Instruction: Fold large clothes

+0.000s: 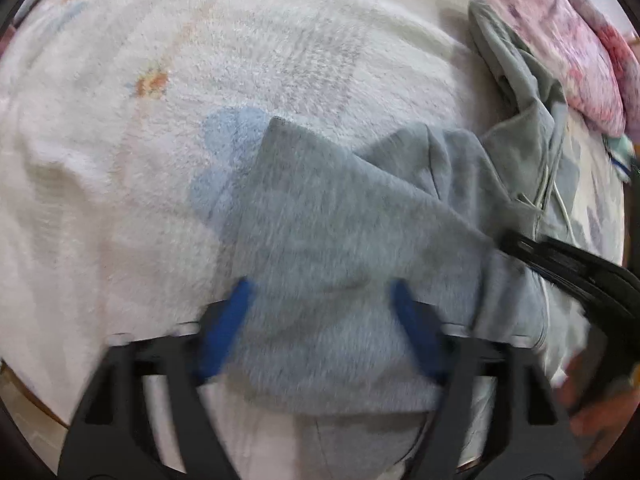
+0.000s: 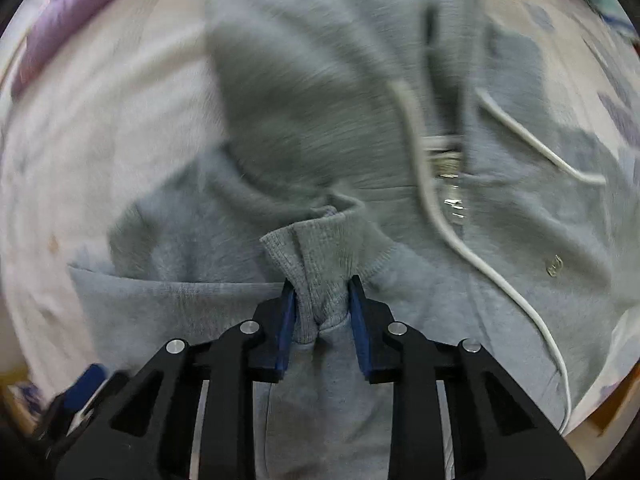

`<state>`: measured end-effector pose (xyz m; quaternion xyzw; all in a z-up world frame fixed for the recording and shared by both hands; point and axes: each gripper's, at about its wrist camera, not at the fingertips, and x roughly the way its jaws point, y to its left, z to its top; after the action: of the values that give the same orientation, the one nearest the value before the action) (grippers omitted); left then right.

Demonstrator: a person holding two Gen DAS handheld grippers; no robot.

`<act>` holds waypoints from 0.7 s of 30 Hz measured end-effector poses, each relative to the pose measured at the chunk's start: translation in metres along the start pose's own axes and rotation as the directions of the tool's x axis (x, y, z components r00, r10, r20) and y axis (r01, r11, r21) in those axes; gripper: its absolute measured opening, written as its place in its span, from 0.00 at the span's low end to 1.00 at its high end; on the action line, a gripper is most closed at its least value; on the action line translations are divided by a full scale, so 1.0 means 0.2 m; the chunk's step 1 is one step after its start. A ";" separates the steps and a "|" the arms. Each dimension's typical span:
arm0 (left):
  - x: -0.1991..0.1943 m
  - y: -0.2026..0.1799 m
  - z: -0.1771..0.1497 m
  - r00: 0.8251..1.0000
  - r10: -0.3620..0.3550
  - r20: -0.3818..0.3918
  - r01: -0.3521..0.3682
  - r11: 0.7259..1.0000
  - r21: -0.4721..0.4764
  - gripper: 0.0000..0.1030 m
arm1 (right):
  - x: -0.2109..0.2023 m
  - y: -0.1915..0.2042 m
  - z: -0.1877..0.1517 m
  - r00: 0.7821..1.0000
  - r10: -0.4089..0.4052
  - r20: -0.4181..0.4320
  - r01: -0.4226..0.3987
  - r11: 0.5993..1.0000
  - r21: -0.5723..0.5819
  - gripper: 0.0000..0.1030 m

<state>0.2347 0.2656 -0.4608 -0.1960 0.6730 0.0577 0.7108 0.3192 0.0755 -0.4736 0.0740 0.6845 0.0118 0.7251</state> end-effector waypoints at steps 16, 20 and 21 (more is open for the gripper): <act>0.16 0.17 -0.09 0.996 0.042 -0.075 -0.040 0.999 0.035 0.33 | -0.13 -0.93 -0.23 0.970 0.241 -0.008 -0.216 0.882 0.419 0.73; 0.14 0.18 -0.11 0.998 0.032 -0.062 -0.030 0.998 0.047 0.12 | -0.08 -0.82 -0.12 0.968 0.246 -0.043 -0.219 0.920 0.324 0.23; 0.12 0.19 -0.11 0.997 0.034 -0.065 -0.031 0.999 0.040 0.10 | -0.08 -0.81 -0.12 0.972 0.232 -0.046 -0.204 0.922 0.330 0.15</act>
<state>0.2037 0.2889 -0.4932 -0.1730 0.7002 0.0495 0.6909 0.2814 -0.0852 -0.4788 0.2668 0.6948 -0.0168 0.6677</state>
